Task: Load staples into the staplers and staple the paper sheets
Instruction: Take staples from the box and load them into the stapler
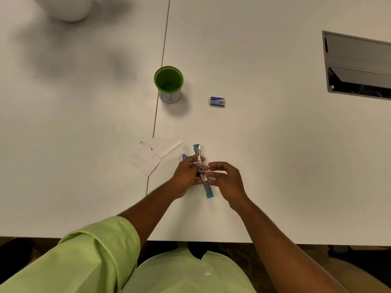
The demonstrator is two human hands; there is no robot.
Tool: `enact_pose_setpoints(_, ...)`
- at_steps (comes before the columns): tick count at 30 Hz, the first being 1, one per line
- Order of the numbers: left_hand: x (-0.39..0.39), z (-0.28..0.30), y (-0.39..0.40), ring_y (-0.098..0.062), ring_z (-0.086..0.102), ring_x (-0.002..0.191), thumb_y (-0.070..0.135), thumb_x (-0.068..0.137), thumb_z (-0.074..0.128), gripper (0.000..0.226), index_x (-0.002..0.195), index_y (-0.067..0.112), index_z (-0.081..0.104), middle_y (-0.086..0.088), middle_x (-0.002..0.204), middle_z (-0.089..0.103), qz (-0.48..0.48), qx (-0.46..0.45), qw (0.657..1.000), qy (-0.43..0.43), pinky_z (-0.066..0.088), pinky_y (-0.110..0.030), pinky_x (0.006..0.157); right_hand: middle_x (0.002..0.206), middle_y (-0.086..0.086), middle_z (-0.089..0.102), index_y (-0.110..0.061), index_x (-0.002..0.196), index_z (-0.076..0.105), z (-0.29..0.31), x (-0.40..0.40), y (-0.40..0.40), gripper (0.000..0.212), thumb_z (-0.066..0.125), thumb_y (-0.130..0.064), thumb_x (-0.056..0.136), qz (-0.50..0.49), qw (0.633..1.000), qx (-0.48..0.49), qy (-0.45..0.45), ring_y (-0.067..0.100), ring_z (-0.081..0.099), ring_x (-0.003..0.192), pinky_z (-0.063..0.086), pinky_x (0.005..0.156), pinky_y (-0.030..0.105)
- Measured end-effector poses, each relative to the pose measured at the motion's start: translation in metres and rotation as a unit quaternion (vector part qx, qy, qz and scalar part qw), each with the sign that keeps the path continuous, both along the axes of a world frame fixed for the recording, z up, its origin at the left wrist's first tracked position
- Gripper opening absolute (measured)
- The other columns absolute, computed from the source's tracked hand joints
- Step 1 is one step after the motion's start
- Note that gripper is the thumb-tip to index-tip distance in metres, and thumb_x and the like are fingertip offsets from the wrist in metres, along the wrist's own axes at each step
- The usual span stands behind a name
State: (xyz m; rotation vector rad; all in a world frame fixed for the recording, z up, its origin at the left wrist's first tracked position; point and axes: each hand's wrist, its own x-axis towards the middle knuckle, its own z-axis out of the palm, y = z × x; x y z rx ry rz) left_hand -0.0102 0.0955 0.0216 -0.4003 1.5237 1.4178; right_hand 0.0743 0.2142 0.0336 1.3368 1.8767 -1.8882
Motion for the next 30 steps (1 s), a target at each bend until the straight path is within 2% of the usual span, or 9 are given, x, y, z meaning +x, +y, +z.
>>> enact_pose_setpoints(6,-0.004,-0.001,-0.003,-0.032,0.072,0.101,0.010,0.107,0.044,0.028,0.128,0.011,0.062,-0.020,0.117,0.070,-0.005,-0.008,1.000,0.003,0.060,-0.044,0.091,0.114,0.005,0.072,-0.009,0.117,0.067,0.003,0.005,-0.001,0.037,0.062,0.013,0.089,0.028,0.997,0.009,0.066,0.017,0.072,0.103,0.058,0.071,0.021)
enact_pose_setpoints(11,0.003,0.002,-0.001,-0.032,0.070,0.109,0.003,0.104,0.046,0.029,0.125,0.008,0.066,-0.022,0.119,0.069,-0.008,-0.003,1.000,-0.014,0.055,-0.048,0.100,0.124,-0.009,0.067,-0.017,0.128,0.063,0.003,0.000,-0.005,0.050,0.072,0.006,0.085,0.076,0.991,0.087,0.067,0.001,0.061,0.116,0.051,0.086,0.011)
enact_pose_setpoints(15,0.008,0.005,-0.003,-0.026,0.070,0.105,0.004,0.105,0.045,0.030,0.126,0.007,0.066,-0.018,0.116,0.070,-0.022,0.008,0.999,-0.022,0.059,-0.035,0.092,0.145,-0.004,0.054,-0.017,0.145,0.048,0.006,-0.004,-0.003,0.069,0.068,0.010,0.085,0.106,0.991,0.057,0.057,0.005,0.051,0.129,0.054,0.098,0.027)
enact_pose_setpoints(16,0.009,0.005,-0.004,-0.025,0.069,0.102,0.004,0.105,0.045,0.030,0.126,0.007,0.066,-0.017,0.115,0.071,-0.019,0.011,0.999,-0.029,0.059,-0.031,0.088,0.148,-0.004,0.051,-0.016,0.148,0.044,0.007,-0.004,-0.001,0.073,0.067,0.012,0.085,0.123,0.990,0.043,0.060,0.002,0.051,0.129,0.054,0.099,0.026)
enact_pose_setpoints(19,0.007,0.007,-0.006,-0.026,0.067,0.102,0.002,0.105,0.044,0.030,0.128,0.001,0.064,-0.019,0.113,0.069,-0.002,0.014,0.998,-0.054,0.058,-0.031,0.086,0.152,-0.006,0.045,-0.017,0.155,0.031,0.006,-0.004,0.002,0.087,0.071,0.011,0.083,0.205,0.977,0.028,0.054,-0.011,0.050,0.121,0.048,0.089,0.007)
enact_pose_setpoints(22,0.006,0.008,-0.006,-0.029,0.066,0.099,0.000,0.104,0.043,0.030,0.128,-0.003,0.062,-0.025,0.114,0.068,-0.005,0.014,0.998,-0.065,0.056,-0.035,0.090,0.138,-0.015,0.048,-0.017,0.156,0.025,0.003,-0.004,-0.001,0.101,0.082,0.006,0.076,0.228,0.972,0.012,0.061,-0.027,0.051,0.108,0.046,0.079,0.002)
enact_pose_setpoints(25,0.003,0.010,-0.003,-0.027,0.065,0.103,0.000,0.104,0.040,0.032,0.129,-0.003,0.062,-0.024,0.123,0.067,-0.004,0.010,0.998,-0.068,0.053,-0.040,0.099,0.126,-0.022,0.056,-0.024,0.150,0.038,0.002,-0.006,-0.003,0.092,0.086,-0.001,0.075,0.199,0.977,0.038,0.073,-0.021,0.057,0.105,0.048,0.079,0.005)
enact_pose_setpoints(28,0.000,0.012,-0.001,-0.027,0.063,0.106,0.001,0.106,0.037,0.033,0.129,-0.005,0.059,-0.022,0.119,0.065,0.019,0.032,0.995,-0.096,0.051,-0.043,0.106,0.113,-0.026,0.066,-0.042,0.130,0.053,0.003,-0.008,-0.002,0.072,0.086,-0.009,0.076,0.159,0.983,0.060,0.072,-0.014,0.060,0.107,0.051,0.087,0.013)
enact_pose_setpoints(30,0.000,0.014,-0.001,-0.029,0.064,0.110,0.003,0.106,0.037,0.033,0.128,-0.005,0.060,-0.022,0.119,0.065,0.032,0.051,0.992,-0.114,0.051,-0.045,0.106,0.106,-0.024,0.069,-0.043,0.121,0.058,0.002,-0.009,-0.001,0.062,0.087,-0.011,0.075,0.121,0.988,0.058,0.072,-0.013,0.061,0.104,0.049,0.086,0.009)
